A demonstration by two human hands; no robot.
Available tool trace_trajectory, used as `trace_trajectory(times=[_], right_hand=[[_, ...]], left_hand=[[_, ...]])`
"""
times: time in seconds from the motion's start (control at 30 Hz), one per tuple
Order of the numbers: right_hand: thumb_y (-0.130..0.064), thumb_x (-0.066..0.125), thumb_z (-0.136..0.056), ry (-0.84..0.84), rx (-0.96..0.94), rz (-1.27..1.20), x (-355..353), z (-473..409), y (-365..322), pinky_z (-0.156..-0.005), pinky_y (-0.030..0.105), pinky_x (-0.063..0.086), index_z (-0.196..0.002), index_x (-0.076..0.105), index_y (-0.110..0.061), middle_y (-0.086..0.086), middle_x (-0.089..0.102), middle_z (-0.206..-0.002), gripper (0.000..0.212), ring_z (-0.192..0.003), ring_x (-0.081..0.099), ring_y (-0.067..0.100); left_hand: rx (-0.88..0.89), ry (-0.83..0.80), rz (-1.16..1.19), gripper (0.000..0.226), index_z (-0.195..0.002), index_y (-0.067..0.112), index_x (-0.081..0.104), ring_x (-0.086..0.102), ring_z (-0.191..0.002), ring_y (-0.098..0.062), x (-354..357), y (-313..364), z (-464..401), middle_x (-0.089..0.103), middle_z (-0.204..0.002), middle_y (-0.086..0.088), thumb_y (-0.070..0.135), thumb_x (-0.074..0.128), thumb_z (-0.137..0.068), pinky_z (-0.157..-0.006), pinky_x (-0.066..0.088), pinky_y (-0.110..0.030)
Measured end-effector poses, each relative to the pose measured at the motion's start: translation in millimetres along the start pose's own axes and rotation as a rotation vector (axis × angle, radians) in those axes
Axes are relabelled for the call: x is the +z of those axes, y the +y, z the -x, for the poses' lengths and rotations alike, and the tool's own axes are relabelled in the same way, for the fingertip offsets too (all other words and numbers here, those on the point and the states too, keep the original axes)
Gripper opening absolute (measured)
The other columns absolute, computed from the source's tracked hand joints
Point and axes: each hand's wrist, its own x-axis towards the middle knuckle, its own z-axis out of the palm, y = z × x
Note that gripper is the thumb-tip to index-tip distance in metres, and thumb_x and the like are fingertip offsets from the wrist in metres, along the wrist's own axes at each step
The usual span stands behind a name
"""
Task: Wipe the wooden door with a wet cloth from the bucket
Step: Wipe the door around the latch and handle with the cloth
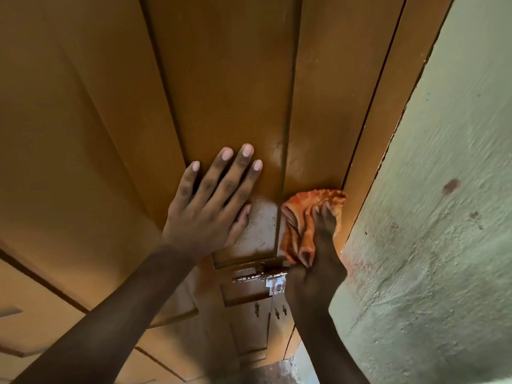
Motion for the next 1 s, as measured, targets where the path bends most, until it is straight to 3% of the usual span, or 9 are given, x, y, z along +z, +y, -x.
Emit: trace_trajectory(times=[0.13,0.23,0.33,0.47,0.53,0.63,0.7,0.87,1.0], right_hand=[[-0.046,0.039,-0.106,-0.156,-0.212,0.172,-12,6,12,-0.079,0.055,0.062,-0.142,0.043,-0.005,0.018,0.045,-0.152,0.055,-0.146,0.035,0.041],[-0.042,0.046,-0.103,-0.161,-0.203,0.181,-27,5,19,-0.084,0.054,0.061,-0.14,0.047,-0.009,0.015,0.05,-0.149,0.05,-0.136,0.051,0.04],[-0.027,0.053,-0.098,-0.058,-0.001,0.092,-14,-6,8,-0.079,0.052,0.063,-0.139,0.052,-0.01,0.019,0.062,-0.137,0.045,-0.119,0.065,0.041],[-0.039,0.041,-0.105,-0.158,-0.142,0.19,-10,4,3,-0.082,0.056,0.062,-0.143,0.044,-0.009,0.021,0.051,-0.148,0.048,-0.138,0.046,0.046],[-0.045,0.037,-0.106,-0.201,-0.168,0.123,-27,3,8,-0.081,0.049,0.063,-0.142,0.047,-0.007,0.018,0.051,-0.148,0.053,-0.135,0.052,0.041],[-0.017,0.057,-0.1,-0.052,0.092,-0.097,-34,-9,4,-0.086,0.018,0.058,-0.138,0.054,-0.005,0.006,0.07,-0.125,0.04,-0.111,0.07,0.01],[0.009,0.063,-0.091,0.0,0.245,-0.113,-23,-13,-3,-0.087,0.01,0.054,-0.135,0.058,-0.004,-0.013,0.07,-0.115,0.046,-0.106,0.067,-0.007],[-0.031,0.052,-0.1,-0.153,-0.115,0.164,-21,5,5,-0.09,0.042,0.061,-0.144,0.048,-0.013,0.016,0.055,-0.146,0.048,-0.131,0.056,0.039],[-0.004,0.057,-0.091,0.051,0.259,-0.078,-23,8,1,-0.087,0.046,0.06,-0.137,0.06,-0.01,0.012,0.071,-0.124,0.046,-0.108,0.071,0.02]], left_hand=[[-0.002,-0.007,0.013,0.074,-0.165,0.015,0.034,0.028,-0.156,-0.03,-1,0,-1,0.03,-0.169,-0.01,0.05,0.051,-0.102,-0.123,0.018,-0.05],[-0.001,-0.008,-0.003,0.074,-0.165,0.015,0.035,0.029,-0.156,-0.029,0,1,0,0.031,-0.169,-0.01,0.049,0.051,-0.101,-0.123,0.02,-0.05],[0.001,-0.002,0.008,0.074,-0.165,0.015,0.035,0.03,-0.155,-0.029,-1,1,-1,0.032,-0.169,-0.01,0.05,0.051,-0.101,-0.122,0.023,-0.051],[0.01,0.002,0.006,0.074,-0.165,0.015,0.034,0.028,-0.156,-0.029,1,1,-1,0.03,-0.17,-0.01,0.05,0.05,-0.101,-0.123,0.017,-0.05],[0.008,0.01,0.003,0.075,-0.165,0.015,0.034,0.027,-0.156,-0.029,2,1,1,0.029,-0.17,-0.01,0.051,0.051,-0.101,-0.123,0.018,-0.05],[0.009,0.02,-0.009,0.074,-0.165,0.014,0.034,0.028,-0.156,-0.03,2,1,1,0.027,-0.171,-0.011,0.05,0.05,-0.102,-0.123,0.018,-0.05],[0.012,0.024,-0.004,0.074,-0.165,0.014,0.034,0.029,-0.155,-0.03,1,0,0,0.027,-0.17,-0.011,0.05,0.05,-0.102,-0.123,0.018,-0.051],[0.013,0.007,-0.01,0.074,-0.165,0.014,0.034,0.028,-0.155,-0.03,0,0,-1,0.028,-0.17,-0.011,0.05,0.049,-0.103,-0.123,0.017,-0.051],[0.008,0.011,-0.017,0.074,-0.165,0.014,0.034,0.029,-0.155,-0.03,-1,0,-1,0.029,-0.17,-0.011,0.05,0.05,-0.102,-0.123,0.018,-0.05]])
